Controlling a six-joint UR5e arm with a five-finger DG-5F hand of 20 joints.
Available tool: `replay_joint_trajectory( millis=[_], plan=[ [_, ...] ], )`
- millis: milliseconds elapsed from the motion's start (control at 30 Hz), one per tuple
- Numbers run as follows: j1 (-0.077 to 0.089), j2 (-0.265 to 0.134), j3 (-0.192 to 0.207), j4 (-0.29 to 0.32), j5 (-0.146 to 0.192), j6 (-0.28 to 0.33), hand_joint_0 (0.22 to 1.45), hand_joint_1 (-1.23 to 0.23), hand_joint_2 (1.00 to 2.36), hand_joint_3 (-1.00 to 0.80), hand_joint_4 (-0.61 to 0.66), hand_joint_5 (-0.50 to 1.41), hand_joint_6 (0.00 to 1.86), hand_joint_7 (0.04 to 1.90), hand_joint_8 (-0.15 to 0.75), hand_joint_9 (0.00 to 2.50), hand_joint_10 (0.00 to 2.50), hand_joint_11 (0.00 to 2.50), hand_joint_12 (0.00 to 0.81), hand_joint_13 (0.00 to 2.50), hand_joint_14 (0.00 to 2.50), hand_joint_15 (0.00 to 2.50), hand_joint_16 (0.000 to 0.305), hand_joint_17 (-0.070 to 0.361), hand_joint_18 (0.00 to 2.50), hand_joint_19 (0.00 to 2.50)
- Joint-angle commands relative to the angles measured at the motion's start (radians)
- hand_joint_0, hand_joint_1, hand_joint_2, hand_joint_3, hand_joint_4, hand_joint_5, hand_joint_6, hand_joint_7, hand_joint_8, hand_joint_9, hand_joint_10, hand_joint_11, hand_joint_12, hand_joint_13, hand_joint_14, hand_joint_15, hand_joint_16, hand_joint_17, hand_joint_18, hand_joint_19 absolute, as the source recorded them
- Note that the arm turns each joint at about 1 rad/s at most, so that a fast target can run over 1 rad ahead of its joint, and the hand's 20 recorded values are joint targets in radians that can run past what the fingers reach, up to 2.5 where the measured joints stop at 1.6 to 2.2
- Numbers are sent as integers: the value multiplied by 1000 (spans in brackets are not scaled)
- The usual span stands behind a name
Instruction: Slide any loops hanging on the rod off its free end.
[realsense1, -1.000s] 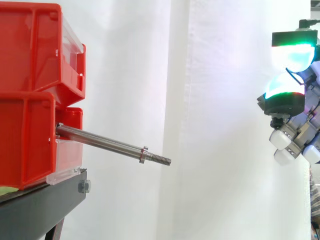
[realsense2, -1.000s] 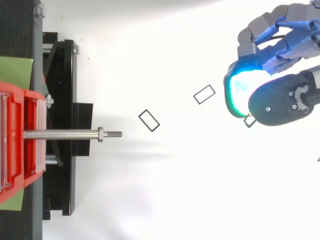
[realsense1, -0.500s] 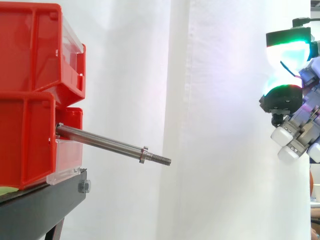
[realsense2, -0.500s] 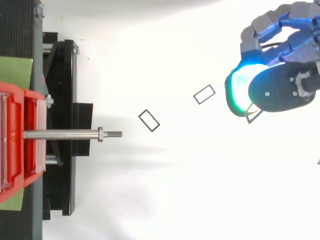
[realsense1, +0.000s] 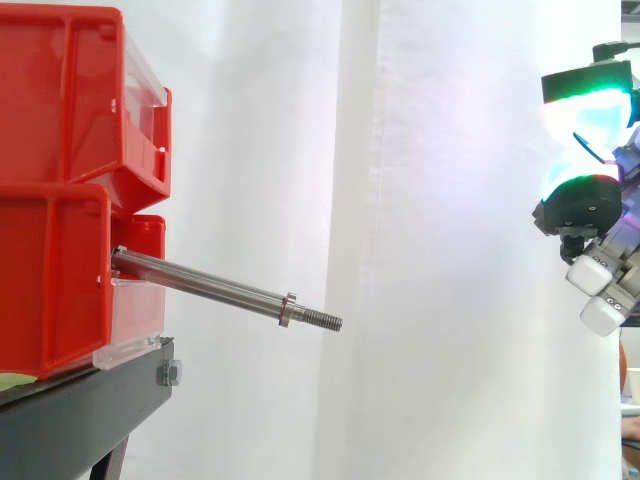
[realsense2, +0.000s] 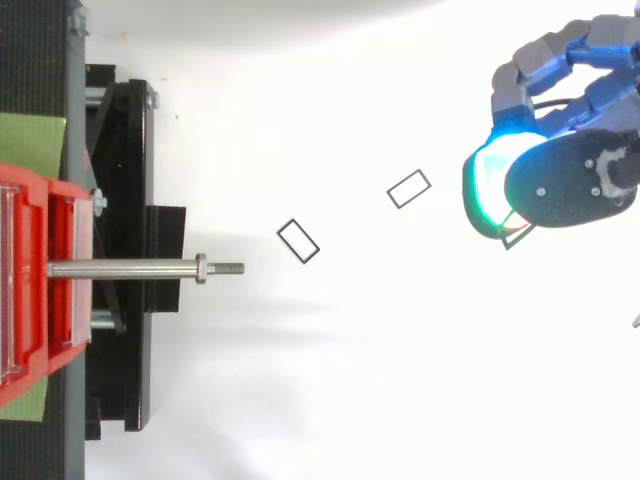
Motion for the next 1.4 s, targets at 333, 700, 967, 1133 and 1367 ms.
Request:
replay_joint_trajectory(
  millis=[333, 700, 967, 1133, 1367],
  plan=[
    [0, 0, -72, 37, -5, -2, 642, -713, 1024, -51, -53, -177, 905, 1353, 255, 741, 10, 294, 268, 579, 3, 90, 35, 78, 597, 278],
    [0, 0, -189, 342, -6, -3, 638, -705, 1024, -21, -60, -169, 909, 1347, 260, 799, 11, 336, 271, 622, 5, 135, 36, 80, 622, 286],
    [6, 0, -195, 475, -9, -46, 641, -707, 1020, -12, -65, -163, 909, 1346, 264, 822, 11, 342, 277, 636, 5, 134, 37, 84, 634, 279],
    [5, -2, -195, 491, -5, -68, 642, -707, 1020, -12, -67, -162, 908, 1360, 266, 832, 11, 348, 284, 636, 5, 140, 38, 84, 632, 272],
    [6, -2, -195, 491, -5, -77, 643, -708, 1020, -8, -69, -162, 908, 1362, 268, 834, 11, 359, 286, 627, 6, 141, 38, 85, 620, 264]
  ],
)
